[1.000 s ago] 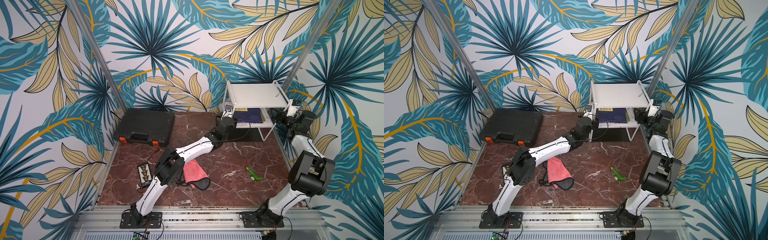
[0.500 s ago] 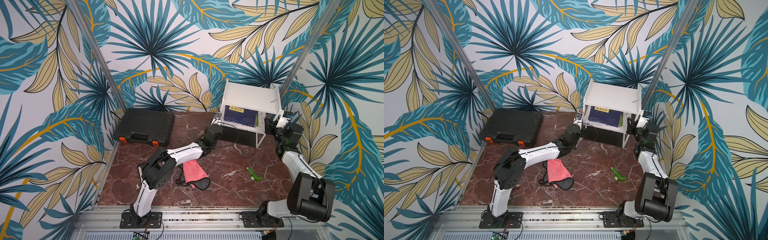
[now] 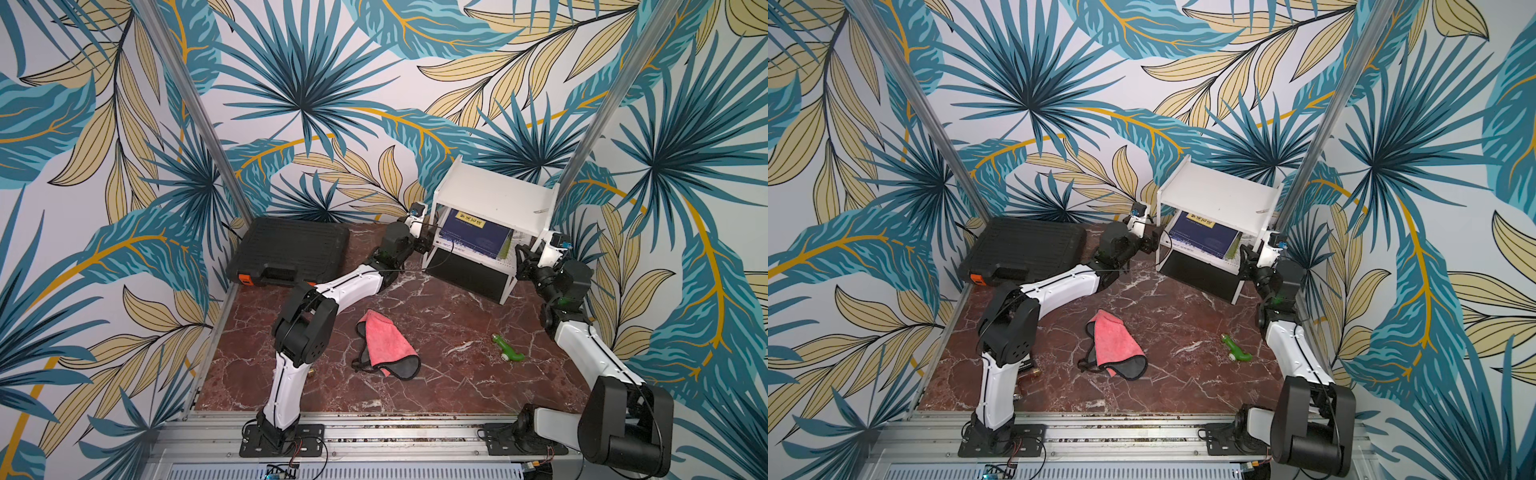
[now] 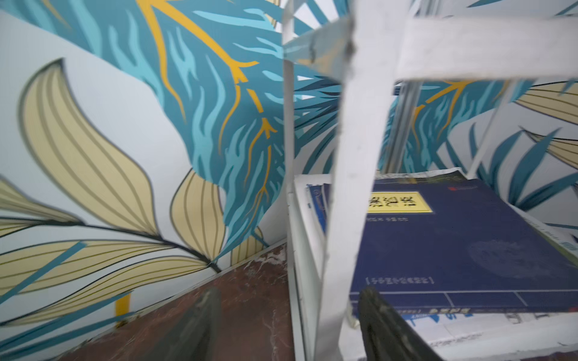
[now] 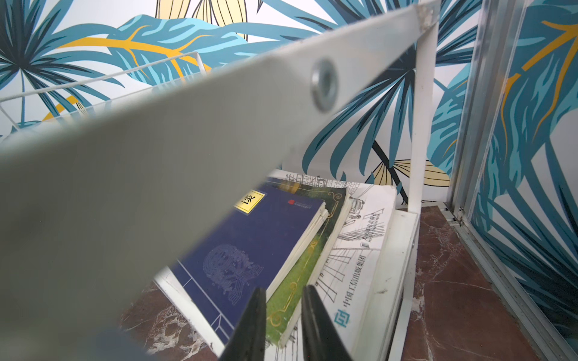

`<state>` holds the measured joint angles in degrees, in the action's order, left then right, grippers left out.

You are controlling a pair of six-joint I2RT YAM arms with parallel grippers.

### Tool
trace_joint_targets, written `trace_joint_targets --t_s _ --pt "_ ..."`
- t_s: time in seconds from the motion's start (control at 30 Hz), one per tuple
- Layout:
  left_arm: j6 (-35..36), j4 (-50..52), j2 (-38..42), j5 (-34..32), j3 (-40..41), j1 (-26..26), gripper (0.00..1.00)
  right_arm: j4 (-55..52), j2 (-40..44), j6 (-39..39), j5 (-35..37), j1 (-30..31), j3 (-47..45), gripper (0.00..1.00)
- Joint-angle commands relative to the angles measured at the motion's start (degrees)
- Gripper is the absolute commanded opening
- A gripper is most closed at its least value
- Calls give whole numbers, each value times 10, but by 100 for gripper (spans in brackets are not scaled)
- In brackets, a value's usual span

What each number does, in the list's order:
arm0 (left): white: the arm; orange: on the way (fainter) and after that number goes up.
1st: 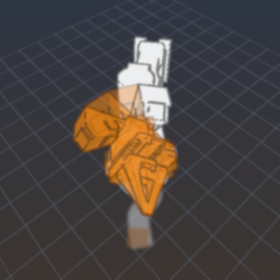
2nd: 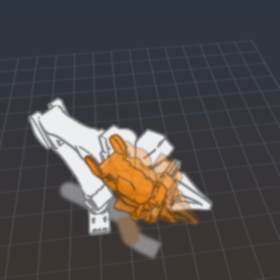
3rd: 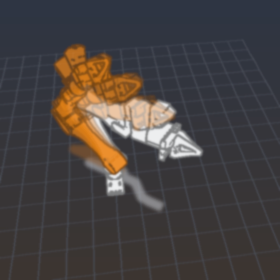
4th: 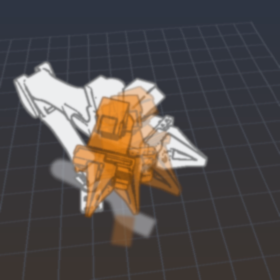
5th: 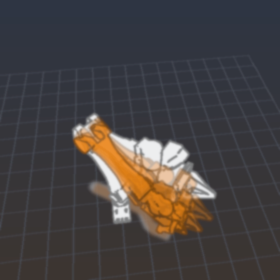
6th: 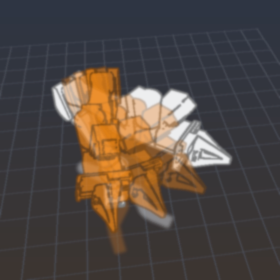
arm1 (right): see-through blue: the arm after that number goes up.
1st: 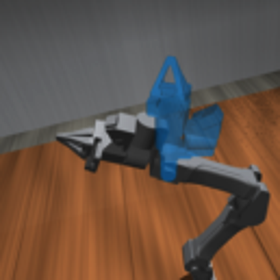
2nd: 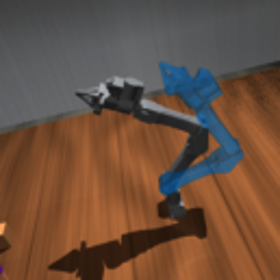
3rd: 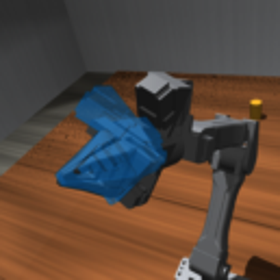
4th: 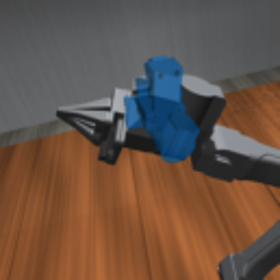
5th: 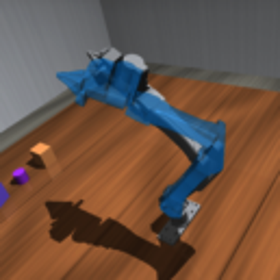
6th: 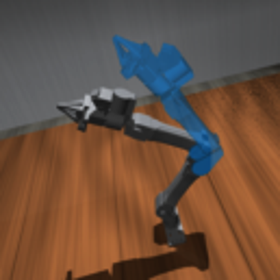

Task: Wipe the bookshelf clean with a cloth
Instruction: Move the shelf to the center of the board.

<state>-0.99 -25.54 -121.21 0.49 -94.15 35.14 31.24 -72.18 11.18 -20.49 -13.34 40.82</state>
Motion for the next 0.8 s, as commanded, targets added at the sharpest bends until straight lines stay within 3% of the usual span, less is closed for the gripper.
trace_joint_targets --t_s 0.0,0.1,0.23,0.47,0.67,0.77 --pt "12 -1 -27 124 -47 -10 74 -43 -3 -42 2 6 -14 0" --pt "21 17 -46 133 -78 -11 70 -45 -6 -45 1 6 -14 0" --pt "27 25 -44 100 -75 -11 36 -45 -10 -40 -11 6 -15 0" --pt "49 -55 45 15 70 -11 0 -79 -2 -32 -43 21 -8 0" --pt "64 -113 205 -124 279 -10 0 -103 18 2 -27 91 -11 0" --pt "65 -67 305 -175 375 -9 0 -103 19 26 -18 146 -12 0"
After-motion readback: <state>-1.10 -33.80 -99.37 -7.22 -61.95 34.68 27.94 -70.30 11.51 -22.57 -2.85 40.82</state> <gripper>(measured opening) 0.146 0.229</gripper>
